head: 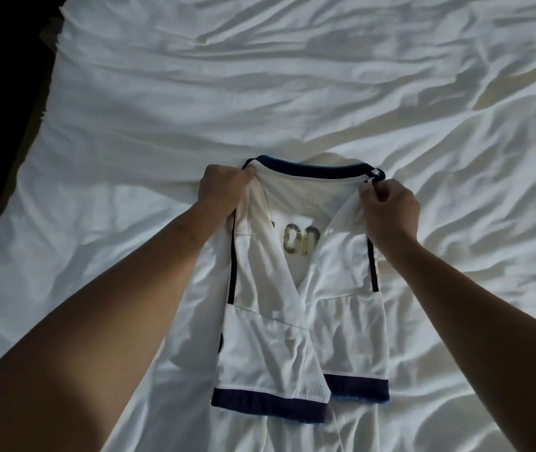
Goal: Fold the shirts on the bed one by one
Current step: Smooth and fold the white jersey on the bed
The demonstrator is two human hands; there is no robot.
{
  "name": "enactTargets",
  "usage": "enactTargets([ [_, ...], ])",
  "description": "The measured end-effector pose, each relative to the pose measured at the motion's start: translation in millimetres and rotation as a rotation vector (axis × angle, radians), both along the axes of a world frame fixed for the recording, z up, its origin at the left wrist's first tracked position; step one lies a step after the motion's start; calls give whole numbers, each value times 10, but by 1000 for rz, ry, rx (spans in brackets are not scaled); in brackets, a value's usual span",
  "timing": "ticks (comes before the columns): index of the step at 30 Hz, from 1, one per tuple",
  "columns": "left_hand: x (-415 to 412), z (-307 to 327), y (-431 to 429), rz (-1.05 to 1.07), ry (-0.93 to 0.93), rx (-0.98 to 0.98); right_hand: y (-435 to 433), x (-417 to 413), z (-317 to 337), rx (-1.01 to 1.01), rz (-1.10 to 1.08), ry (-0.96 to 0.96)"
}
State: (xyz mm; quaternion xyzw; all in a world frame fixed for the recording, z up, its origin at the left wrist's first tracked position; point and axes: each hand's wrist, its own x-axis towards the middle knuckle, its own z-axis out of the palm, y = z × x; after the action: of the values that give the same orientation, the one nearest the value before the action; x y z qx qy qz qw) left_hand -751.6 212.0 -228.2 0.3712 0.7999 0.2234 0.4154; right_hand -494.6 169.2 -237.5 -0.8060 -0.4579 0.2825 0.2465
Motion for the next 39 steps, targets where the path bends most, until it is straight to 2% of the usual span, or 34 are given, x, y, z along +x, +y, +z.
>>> enactTargets([
  [4, -20, -11, 55, 52, -14, -26, 144, 71, -104, -13, -72, 106],
  [7, 14, 24, 6, 39, 28, 10, 114, 53, -143, 44, -88, 111],
  [9, 72, 50, -170, 2, 120, 156, -49, -16, -90, 170, -87, 35],
  [11, 120, 48, -538, -91, 328, 402, -370, -140, -14, 302, 14, -94],
  [12, 156, 32, -772, -187, 437, 508, -580, -218, 19, 326, 112, -144],
  [14, 266, -30, -1296, -418, 531, 612, -1045, -369, 49, 245, 335, -232],
  [18, 428, -257, -2174, -760, 625, 424, -1847, -543, -117, 68, 672, -388],
  [21, 364, -359, -2522, -836, 713, 280, -2290, -530, -250, 55, 770, -396],
  [28, 206, -318, -3508, -863, 670, 295, -3282, -406, -247, 81, 725, -458],
  [34, 138, -153, -4768, -856, 675, 259, -4204, -273, -130, -26, 690, -475],
  [39, 84, 22, -5498, -680, 695, 132, -4785, -184, -70, -78, 586, -450],
])
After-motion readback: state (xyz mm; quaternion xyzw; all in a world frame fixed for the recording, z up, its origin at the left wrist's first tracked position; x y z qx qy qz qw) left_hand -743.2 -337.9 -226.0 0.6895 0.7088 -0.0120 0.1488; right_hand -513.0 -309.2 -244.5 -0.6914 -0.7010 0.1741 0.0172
